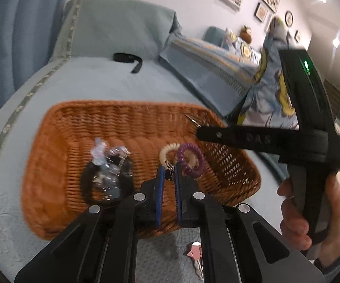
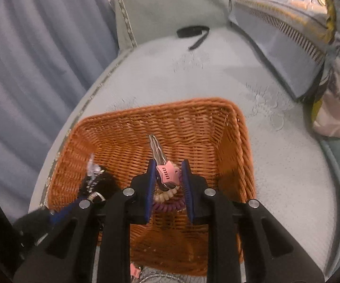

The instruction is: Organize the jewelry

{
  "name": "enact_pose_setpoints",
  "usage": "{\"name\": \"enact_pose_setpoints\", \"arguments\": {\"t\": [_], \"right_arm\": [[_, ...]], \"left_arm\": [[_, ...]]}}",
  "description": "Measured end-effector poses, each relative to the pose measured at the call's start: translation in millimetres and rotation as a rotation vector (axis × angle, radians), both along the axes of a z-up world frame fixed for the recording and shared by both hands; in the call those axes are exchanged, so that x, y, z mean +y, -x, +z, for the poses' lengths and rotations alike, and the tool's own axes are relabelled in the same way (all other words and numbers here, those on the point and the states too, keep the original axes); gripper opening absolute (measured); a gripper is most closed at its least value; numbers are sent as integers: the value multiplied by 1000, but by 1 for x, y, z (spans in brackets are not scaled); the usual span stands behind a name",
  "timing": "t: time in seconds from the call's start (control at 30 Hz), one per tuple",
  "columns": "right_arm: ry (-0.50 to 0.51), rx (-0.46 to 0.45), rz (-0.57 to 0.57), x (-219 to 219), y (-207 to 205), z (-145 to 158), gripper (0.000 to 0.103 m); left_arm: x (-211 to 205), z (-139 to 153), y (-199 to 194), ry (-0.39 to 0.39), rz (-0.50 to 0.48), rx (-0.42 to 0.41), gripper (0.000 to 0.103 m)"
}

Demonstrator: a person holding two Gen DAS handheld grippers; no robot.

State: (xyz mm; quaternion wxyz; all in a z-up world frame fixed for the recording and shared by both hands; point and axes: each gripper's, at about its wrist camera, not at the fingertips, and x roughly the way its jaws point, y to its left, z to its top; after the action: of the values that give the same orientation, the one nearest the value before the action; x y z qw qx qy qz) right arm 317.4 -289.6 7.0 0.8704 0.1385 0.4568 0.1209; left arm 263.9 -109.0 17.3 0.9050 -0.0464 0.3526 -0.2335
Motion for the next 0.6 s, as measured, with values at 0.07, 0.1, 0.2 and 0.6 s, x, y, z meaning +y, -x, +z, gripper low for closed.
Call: {"name": "enact_pose_setpoints", "arguments": {"t": [0.07,0.1,0.2,0.6], "right_arm": [[0,9,11,1,-2,-3,19],[1,13,13,2,-1,-4,20],[13,12,7,2,2,-4,20],[-6,-88,-24,-16,40,28,48]], "left_arm": [[-7,-4,-3,-2,-12,6,7],[-9,-6,-3,-4,-17,5,7],[-14,-7,1,-33,-27,-7,8],[31,31,61,87,-22,-94,61]]}}
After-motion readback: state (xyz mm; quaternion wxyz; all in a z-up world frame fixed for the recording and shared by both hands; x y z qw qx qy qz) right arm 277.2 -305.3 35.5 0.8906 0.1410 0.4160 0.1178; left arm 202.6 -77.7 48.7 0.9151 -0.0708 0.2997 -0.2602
